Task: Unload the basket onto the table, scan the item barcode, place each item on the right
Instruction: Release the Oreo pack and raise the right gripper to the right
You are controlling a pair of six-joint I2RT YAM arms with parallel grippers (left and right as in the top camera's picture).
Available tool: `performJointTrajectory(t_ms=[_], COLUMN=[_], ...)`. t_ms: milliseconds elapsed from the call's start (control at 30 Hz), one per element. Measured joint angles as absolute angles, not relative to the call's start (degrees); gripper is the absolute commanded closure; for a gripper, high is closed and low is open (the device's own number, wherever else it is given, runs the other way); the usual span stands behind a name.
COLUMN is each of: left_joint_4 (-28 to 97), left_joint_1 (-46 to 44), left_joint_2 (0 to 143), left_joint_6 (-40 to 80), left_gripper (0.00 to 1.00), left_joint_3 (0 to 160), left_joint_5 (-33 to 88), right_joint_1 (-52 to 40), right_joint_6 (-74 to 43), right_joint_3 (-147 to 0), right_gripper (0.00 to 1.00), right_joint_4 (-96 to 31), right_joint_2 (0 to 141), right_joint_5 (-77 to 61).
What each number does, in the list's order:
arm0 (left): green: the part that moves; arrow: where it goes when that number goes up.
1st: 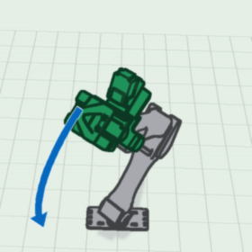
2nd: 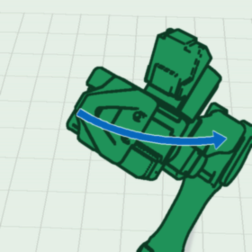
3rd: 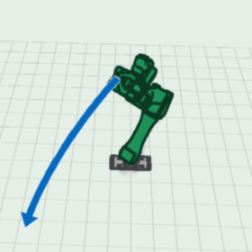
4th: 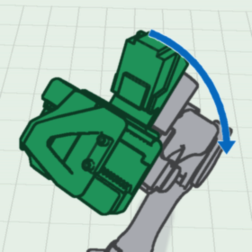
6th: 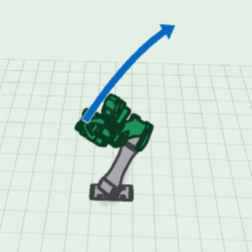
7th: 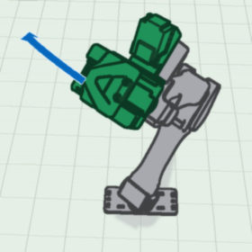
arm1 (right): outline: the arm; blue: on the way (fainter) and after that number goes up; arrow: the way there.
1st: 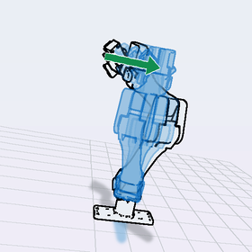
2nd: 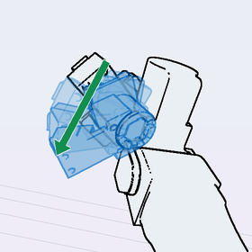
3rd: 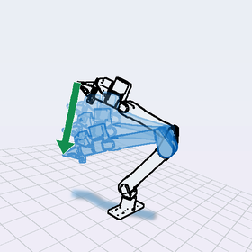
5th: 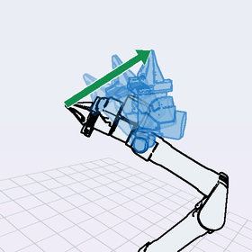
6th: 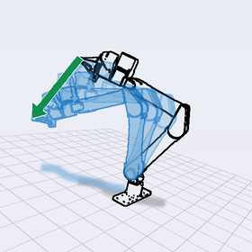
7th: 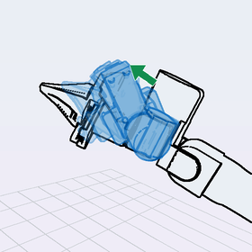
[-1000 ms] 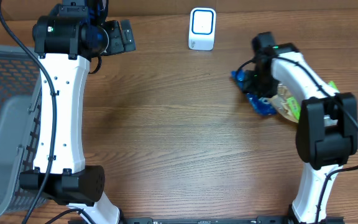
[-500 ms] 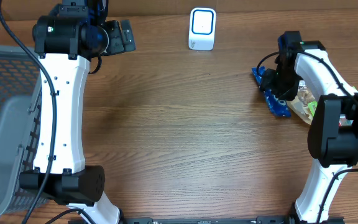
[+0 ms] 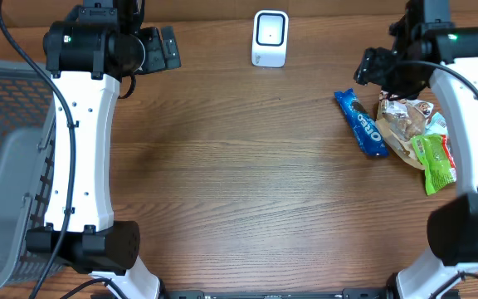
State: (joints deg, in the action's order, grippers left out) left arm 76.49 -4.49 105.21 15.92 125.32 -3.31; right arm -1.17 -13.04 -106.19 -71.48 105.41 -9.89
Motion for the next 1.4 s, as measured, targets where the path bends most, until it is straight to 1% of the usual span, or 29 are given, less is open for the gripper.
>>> performJointTrajectory(t_ms=[167, 233, 267, 467, 967, 1000, 1067, 1100, 1400], left_joint_4=[76.49, 76.47, 76.49, 76.49, 76.49, 76.49, 76.49, 76.49, 76.49], left_joint_1=[-4.49, -4.49, -4.49, -4.49, -4.49, -4.49, -4.49, -4.49, -4.49], left_joint_2=[105.21, 105.21, 105.21, 105.21, 105.21, 105.21, 105.21, 105.21, 105.21], left_joint_6=[15.92, 15.92, 15.92, 15.92, 15.92, 15.92, 15.92, 15.92, 15.92], left_gripper=[0.00, 0.00, 0.00, 0.00, 0.00, 0.00, 0.00, 0.00, 0.01], left_joint_3=[125.32, 125.32, 125.32, 125.32, 125.32, 125.32, 125.32, 125.32, 125.32], left_joint_5=[-3.31, -3.31, -3.31, -3.31, -3.31, -3.31, -3.31, -3.31, -3.31], right_joint_1=[-1.17, -1.17, -1.17, -1.17, -1.15, -1.17, -1.17, -1.15, -1.17], right_joint_6=[-11.94, -11.73, -11.64, -11.16, -10.90, -10.87, -10.85, -10.85, -10.68], right_joint_3=[-106.19, -106.19, -106.19, -106.19, -106.54, -106.54, -106.89, -107.18, -109.14], right_gripper=[0.22, 0.18, 0.18, 0.17, 0.17, 0.16, 0.11, 0.00, 0.00], right_joint_4=[-73.17, -73.14, -73.14, -73.17, -74.17, -74.37, -74.98, -75.09, -75.96], right_joint_2=[102.04, 100.20, 99.31, 94.02, 93.25, 93.01, 92.23, 91.46, 80.71], right_joint_5=[-10.28, -10.28, -10.31, -10.33, -15.40, -15.70, -15.88, -16.03, -16.29])
